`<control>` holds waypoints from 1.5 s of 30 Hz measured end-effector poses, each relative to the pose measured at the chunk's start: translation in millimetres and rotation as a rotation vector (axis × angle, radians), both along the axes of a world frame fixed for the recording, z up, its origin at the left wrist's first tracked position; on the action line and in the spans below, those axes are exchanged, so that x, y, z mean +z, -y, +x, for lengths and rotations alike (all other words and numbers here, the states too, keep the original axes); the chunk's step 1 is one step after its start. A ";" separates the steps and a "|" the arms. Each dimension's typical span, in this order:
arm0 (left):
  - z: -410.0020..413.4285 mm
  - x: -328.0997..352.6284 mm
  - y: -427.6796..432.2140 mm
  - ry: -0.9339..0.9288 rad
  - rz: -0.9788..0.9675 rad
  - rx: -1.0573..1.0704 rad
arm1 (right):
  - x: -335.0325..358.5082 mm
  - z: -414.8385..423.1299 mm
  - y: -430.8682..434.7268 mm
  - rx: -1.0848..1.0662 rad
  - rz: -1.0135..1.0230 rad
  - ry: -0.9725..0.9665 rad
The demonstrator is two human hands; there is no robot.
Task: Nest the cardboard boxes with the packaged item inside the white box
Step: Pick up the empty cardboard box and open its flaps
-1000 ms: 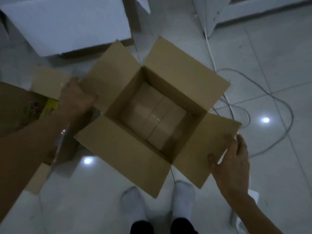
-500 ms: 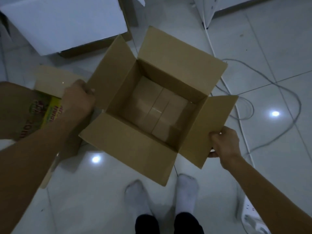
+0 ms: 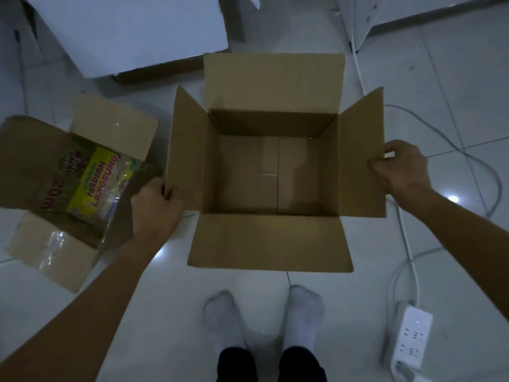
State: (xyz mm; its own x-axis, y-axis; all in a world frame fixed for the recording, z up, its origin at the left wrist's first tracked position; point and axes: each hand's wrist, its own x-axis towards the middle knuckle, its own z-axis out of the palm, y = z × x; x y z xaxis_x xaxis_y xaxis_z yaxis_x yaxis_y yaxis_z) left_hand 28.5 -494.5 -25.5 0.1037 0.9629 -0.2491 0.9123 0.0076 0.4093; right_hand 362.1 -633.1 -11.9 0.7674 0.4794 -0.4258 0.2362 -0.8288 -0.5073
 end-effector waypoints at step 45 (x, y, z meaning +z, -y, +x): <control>5.9 3.1 52.5 0.260 -0.040 0.182 | 18.4 -23.8 -0.1 0.279 -0.079 0.407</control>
State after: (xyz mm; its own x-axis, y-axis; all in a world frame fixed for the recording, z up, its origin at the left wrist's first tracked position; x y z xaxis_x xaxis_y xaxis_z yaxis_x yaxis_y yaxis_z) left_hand 34.4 -547.0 -22.4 -0.0046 0.9615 -0.2748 0.7592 0.1823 0.6248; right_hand 338.3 -632.9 6.5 0.7258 0.6687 -0.1617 0.6206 -0.7378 -0.2655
